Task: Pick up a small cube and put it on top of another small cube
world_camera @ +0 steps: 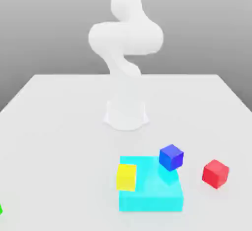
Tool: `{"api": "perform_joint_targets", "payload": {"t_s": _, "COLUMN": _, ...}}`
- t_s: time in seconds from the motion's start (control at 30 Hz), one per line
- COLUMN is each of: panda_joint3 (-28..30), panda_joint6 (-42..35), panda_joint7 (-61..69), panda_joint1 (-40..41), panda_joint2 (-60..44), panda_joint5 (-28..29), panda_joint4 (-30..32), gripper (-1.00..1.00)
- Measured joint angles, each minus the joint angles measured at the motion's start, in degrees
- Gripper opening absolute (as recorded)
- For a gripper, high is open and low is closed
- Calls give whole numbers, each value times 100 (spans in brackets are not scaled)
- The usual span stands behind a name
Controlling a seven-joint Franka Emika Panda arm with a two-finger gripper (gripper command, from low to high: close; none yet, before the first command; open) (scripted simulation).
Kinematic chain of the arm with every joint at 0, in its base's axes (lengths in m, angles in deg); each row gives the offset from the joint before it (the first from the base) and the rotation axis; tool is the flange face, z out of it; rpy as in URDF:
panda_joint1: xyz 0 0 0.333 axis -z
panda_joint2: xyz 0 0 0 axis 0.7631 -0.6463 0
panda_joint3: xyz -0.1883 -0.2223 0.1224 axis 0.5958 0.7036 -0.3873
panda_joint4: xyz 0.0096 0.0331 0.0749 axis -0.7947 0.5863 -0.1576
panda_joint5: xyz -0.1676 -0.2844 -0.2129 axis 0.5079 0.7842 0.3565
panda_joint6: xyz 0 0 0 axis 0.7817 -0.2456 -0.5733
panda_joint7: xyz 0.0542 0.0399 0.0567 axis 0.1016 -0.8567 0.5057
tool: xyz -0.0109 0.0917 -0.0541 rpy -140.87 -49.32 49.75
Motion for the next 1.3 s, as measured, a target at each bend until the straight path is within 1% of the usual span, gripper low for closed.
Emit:
{"api": "perform_joint_targets", "payload": {"t_s": 0.13, "panda_joint3": -102, "panda_joint6": 430, "panda_joint7": 298, "panda_joint1": -487, "panda_joint2": -849, "panda_joint5": -376, "panda_joint4": 328, "gripper": 0}}
{"api": "perform_joint_targets", "payload": {"t_s": 0.3, "panda_joint3": -355, "panda_joint6": 947, "panda_joint7": 566, "panda_joint1": -1022, "panda_joint2": -1867, "panda_joint5": -705, "panda_joint4": 722, "gripper": 0}}
{"api": "perform_joint_targets", "payload": {"t_s": 0.4, "panda_joint3": -572, "panda_joint6": 1264, "panda_joint7": 653, "panda_joint1": -1296, "panda_joint2": -2473, "panda_joint5": -799, "panda_joint4": 959, "gripper": 0}}
{"api": "perform_joint_targets", "payload": {"t_s": 0.5, "panda_joint3": -812, "panda_joint6": 1593, "panda_joint7": 645, "panda_joint1": -1536, "panda_joint2": -3076, "panda_joint5": -763, "panda_joint4": 1201, "gripper": 0}}
{"api": "perform_joint_targets", "payload": {"t_s": 0.6, "panda_joint3": -1052, "panda_joint6": 1934, "panda_joint7": 506, "panda_joint1": -1801, "panda_joint2": -3677, "panda_joint5": -540, "panda_joint4": 1448, "gripper": 0}}
{"api": "perform_joint_targets", "payload": {"t_s": 0.7, "panda_joint3": -1134, "panda_joint6": 2277, "panda_joint7": 167, "panda_joint1": -2151, "panda_joint2": -4276, "panda_joint5": -41, "panda_joint4": 1697, "gripper": 0}}
{"api": "perform_joint_targets", "payload": {"t_s": 0.77, "panda_joint3": -1045, "panda_joint6": 2503, "panda_joint7": -150, "panda_joint1": -2330, "panda_joint2": -4671, "panda_joint5": 418, "panda_joint4": 1839, "gripper": 0}}
{"api": "perform_joint_targets", "payload": {"t_s": 0.83, "panda_joint3": -916, "panda_joint6": 2795, "panda_joint7": -389, "panda_joint1": -2445, "panda_joint2": -5079, "panda_joint5": 759, "panda_joint4": 1833, "gripper": 0}}
{"api": "perform_joint_targets", "payload": {"t_s": 0.97, "panda_joint3": -512, "panda_joint6": 3457, "panda_joint7": -644, "panda_joint1": -2791, "panda_joint2": -5912, "panda_joint5": 1094, "panda_joint4": 1696, "gripper": 0}}
{"api": "perform_joint_targets", "payload": {"t_s": 1.0, "panda_joint3": -461, "panda_joint6": 3553, "panda_joint7": -671, "panda_joint1": -2835, "panda_joint2": -6031, "panda_joint5": 1124, "panda_joint4": 1675, "gripper": -100}}
{"api": "perform_joint_targets", "payload": {"t_s": 1.2, "panda_joint3": -440, "panda_joint6": 3603, "panda_joint7": -701, "panda_joint1": -2851, "panda_joint2": -6090, "panda_joint5": 1158, "panda_joint4": 1664, "gripper": -100}}
{"api": "perform_joint_targets", "payload": {"t_s": 1.3, "panda_joint3": -592, "panda_joint6": 3288, "panda_joint7": -606, "panda_joint1": -2725, "panda_joint2": -5698, "panda_joint5": 1050, "panda_joint4": 1738, "gripper": -100}}
